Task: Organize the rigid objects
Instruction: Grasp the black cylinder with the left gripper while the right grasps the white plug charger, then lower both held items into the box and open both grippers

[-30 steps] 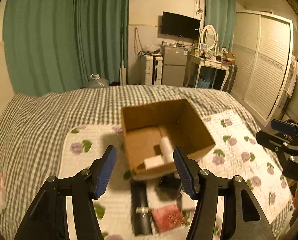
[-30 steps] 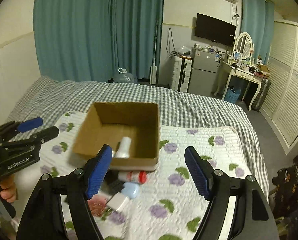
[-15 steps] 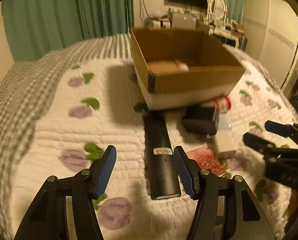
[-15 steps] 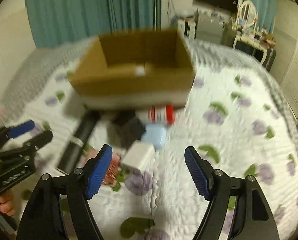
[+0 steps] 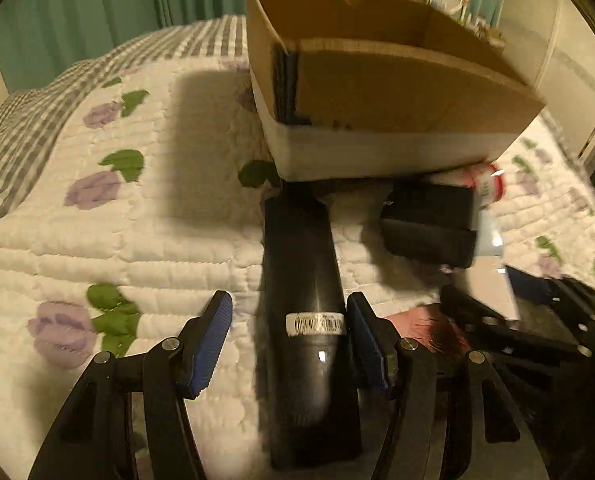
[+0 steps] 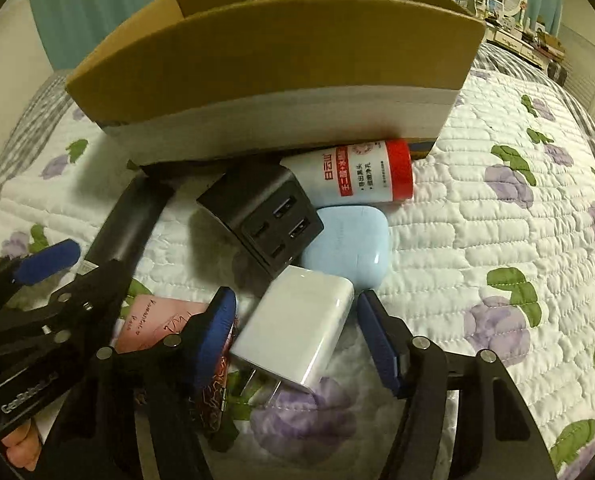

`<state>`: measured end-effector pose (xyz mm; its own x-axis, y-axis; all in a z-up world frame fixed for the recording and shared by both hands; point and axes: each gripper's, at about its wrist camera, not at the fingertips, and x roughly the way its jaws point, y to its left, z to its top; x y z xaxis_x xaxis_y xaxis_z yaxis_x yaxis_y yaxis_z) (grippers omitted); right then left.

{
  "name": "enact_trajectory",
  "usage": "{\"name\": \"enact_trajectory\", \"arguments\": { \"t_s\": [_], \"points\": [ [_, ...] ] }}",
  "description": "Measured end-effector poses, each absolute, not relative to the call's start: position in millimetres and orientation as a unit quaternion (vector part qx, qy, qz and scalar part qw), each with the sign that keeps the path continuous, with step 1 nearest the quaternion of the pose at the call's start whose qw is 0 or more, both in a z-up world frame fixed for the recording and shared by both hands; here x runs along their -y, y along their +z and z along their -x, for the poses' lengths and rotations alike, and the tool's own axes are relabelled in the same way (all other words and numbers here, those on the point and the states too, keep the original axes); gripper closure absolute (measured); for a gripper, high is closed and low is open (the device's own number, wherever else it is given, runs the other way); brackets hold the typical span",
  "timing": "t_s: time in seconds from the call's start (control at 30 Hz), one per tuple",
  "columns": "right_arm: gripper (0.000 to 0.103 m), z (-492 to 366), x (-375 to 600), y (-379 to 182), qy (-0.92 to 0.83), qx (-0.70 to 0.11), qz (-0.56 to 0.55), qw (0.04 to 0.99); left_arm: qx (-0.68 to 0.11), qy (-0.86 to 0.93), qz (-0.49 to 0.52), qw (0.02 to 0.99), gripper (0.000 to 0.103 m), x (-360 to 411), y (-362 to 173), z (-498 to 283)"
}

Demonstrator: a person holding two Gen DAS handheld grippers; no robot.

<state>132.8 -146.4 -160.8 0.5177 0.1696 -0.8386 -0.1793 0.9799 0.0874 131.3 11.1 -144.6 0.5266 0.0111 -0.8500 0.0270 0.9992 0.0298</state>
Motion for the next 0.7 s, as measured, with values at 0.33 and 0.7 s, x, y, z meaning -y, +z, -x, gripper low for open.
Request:
{"name": "enact_trajectory", "arguments": {
  "t_s": [0.33, 0.7],
  "points": [
    [0.061, -107, 173, -142, 0.098, -0.454, -0.022, 0.885, -0.486, -0.027, -0.018, 0.873, 0.062, -2, -144, -120],
    [0.062, -93, 175, -91, 0.102, -0.423, -0.016, 0.900, -0.458, -0.035, -0.001, 0.888, 0.062, -4, -93, -85]
  ]
}}
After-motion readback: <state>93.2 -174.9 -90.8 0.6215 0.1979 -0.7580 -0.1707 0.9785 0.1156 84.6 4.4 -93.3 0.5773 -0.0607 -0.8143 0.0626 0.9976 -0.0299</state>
